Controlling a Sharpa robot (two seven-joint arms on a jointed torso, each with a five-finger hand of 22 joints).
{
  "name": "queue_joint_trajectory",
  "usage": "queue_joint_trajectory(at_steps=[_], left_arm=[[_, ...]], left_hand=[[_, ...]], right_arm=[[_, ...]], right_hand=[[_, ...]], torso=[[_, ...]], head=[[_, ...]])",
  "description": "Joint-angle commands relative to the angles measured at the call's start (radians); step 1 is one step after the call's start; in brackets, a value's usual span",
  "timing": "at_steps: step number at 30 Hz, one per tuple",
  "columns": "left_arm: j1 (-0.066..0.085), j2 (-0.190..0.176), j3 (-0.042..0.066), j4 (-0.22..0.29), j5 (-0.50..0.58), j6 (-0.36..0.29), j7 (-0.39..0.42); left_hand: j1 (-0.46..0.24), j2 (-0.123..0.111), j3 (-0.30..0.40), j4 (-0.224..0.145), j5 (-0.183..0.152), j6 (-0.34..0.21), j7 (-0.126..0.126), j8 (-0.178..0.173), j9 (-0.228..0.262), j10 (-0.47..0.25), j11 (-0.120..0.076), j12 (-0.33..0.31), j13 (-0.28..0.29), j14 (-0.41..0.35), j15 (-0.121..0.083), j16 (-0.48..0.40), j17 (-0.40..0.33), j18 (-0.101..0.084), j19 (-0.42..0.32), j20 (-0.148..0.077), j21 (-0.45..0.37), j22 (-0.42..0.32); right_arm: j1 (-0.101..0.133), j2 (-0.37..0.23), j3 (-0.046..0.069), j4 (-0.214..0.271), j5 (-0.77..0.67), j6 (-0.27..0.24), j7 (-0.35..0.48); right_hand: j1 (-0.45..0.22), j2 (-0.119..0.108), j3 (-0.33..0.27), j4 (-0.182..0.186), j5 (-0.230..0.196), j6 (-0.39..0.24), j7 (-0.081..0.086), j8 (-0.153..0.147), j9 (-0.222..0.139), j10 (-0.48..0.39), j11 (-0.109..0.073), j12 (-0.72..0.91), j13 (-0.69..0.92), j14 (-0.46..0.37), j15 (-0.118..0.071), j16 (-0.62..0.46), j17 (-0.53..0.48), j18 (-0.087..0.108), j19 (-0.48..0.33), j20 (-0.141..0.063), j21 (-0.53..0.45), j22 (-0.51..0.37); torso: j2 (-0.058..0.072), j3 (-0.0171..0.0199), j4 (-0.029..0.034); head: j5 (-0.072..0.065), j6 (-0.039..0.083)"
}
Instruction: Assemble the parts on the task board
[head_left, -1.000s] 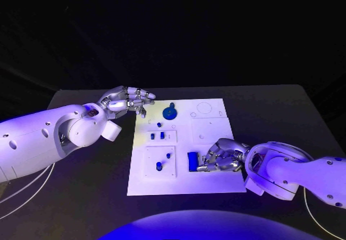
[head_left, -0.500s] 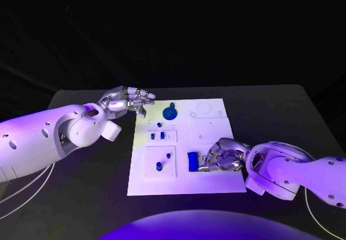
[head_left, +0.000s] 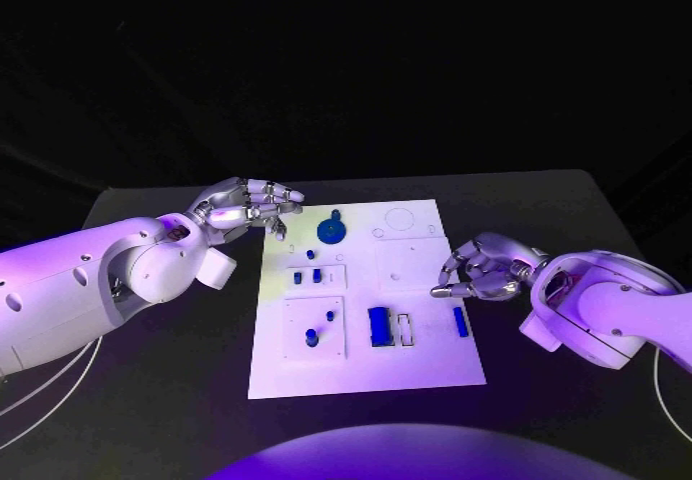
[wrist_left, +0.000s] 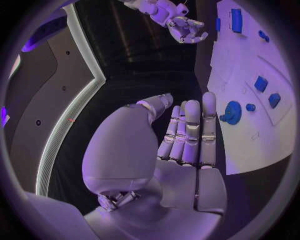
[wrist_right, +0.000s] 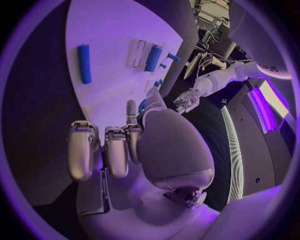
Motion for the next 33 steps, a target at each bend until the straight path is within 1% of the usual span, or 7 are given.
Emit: queue_joint_trajectory(at_steps=[1,4,8,14,18,25,33], left_arm=[[0.000,0.003,0.000,0.005,0.002,0.004,0.028],[-0.001,0.004,0.000,0.007,0.002,0.003,0.031],[-0.001,0.004,0.000,0.007,0.002,0.003,0.032],[-0.002,0.004,0.000,0.007,0.002,0.004,0.032],[-0.003,0.005,0.000,0.007,0.002,0.005,0.031],[-0.003,0.002,0.000,0.008,0.002,0.006,0.029],[-0.004,-0.001,0.000,0.009,0.002,0.009,0.024]], left_hand=[[-0.005,0.000,0.005,-0.003,0.006,-0.008,0.002,0.006,0.001,-0.005,0.000,0.007,-0.002,0.000,0.005,-0.003,-0.001,0.015,0.003,0.004,-0.004,-0.001],[-0.005,0.000,0.005,-0.003,0.006,-0.008,0.002,0.006,0.001,-0.005,0.000,0.007,-0.002,0.000,0.005,-0.003,-0.001,0.015,0.003,0.004,-0.004,-0.001],[-0.005,0.000,0.005,-0.003,0.006,-0.008,0.002,0.006,0.001,-0.005,0.000,0.007,-0.002,0.000,0.005,-0.003,-0.001,0.015,0.003,0.004,-0.004,-0.001],[-0.005,0.000,0.005,-0.003,0.006,-0.008,0.002,0.006,0.001,-0.005,0.000,0.007,-0.002,0.000,0.005,-0.003,-0.001,0.015,0.003,0.004,-0.004,-0.001],[-0.005,0.000,0.005,-0.003,0.006,-0.008,0.002,0.006,0.001,-0.005,0.000,0.007,-0.002,0.000,0.005,-0.003,-0.001,0.015,0.003,0.004,-0.004,-0.001],[-0.005,0.000,0.005,-0.003,0.006,-0.008,0.002,0.006,0.001,-0.005,0.000,0.007,-0.002,0.000,0.005,-0.003,-0.001,0.015,0.003,0.004,-0.004,-0.001],[-0.005,0.000,0.005,-0.003,0.006,-0.008,0.002,0.006,0.001,-0.005,0.000,0.007,-0.002,0.000,0.005,-0.003,-0.001,0.015,0.003,0.004,-0.004,-0.001]], right_arm=[[0.005,-0.026,-0.003,-0.010,-0.078,-0.005,0.014],[-0.007,-0.056,-0.005,-0.013,-0.123,0.000,-0.006],[-0.027,-0.075,-0.007,-0.013,-0.162,-0.001,-0.026],[-0.060,-0.087,-0.007,-0.001,-0.213,-0.001,-0.060],[-0.072,-0.083,-0.008,-0.001,-0.241,-0.003,-0.078],[-0.100,-0.062,-0.009,-0.005,-0.265,-0.010,-0.092],[-0.119,-0.044,-0.010,-0.009,-0.277,-0.007,-0.101]], right_hand=[[-0.008,-0.011,0.001,0.007,0.003,0.012,-0.001,0.005,0.006,0.047,0.006,-0.006,0.168,0.088,0.004,-0.001,0.183,-0.012,0.055,0.008,-0.003,0.218],[-0.011,-0.011,0.002,0.008,0.004,0.017,-0.002,0.008,0.010,0.046,0.005,-0.008,0.167,0.088,0.004,-0.002,0.182,-0.012,0.055,0.008,-0.001,0.219],[-0.017,-0.013,0.002,0.009,0.003,0.021,-0.004,0.010,0.015,0.044,0.004,-0.015,0.163,0.087,0.003,-0.003,0.178,-0.011,0.053,0.008,-0.008,0.217],[-0.026,-0.017,0.003,0.009,0.003,0.028,-0.007,0.013,0.021,0.042,0.002,-0.019,0.160,0.086,0.001,-0.005,0.172,-0.010,0.052,0.008,-0.011,0.216],[-0.031,-0.018,0.003,0.010,0.003,0.028,-0.007,0.012,0.021,0.041,0.001,-0.020,0.160,0.086,0.001,-0.006,0.171,-0.009,0.051,0.008,-0.013,0.215],[-0.034,-0.019,0.004,0.010,0.004,0.028,-0.007,0.011,0.022,0.041,0.001,-0.022,0.159,0.085,0.000,-0.007,0.169,-0.009,0.051,0.007,-0.014,0.215],[-0.037,-0.018,0.007,0.009,0.004,0.031,-0.009,0.012,0.024,0.042,0.000,-0.020,0.160,0.086,0.000,-0.006,0.171,-0.010,0.052,0.007,-0.011,0.216]], torso=[[0.001,-0.0013,-0.0001],[0.002,0.0030,-0.0013],[0.001,0.0037,-0.0034],[0.000,0.0015,-0.0030],[0.000,0.0023,-0.0001],[0.002,0.0032,0.0010],[0.001,0.0017,-0.0008]], head=[[-0.015,0.003],[-0.021,0.004],[-0.024,0.004],[-0.031,0.005],[-0.034,0.005],[-0.029,0.004],[-0.027,0.000]])
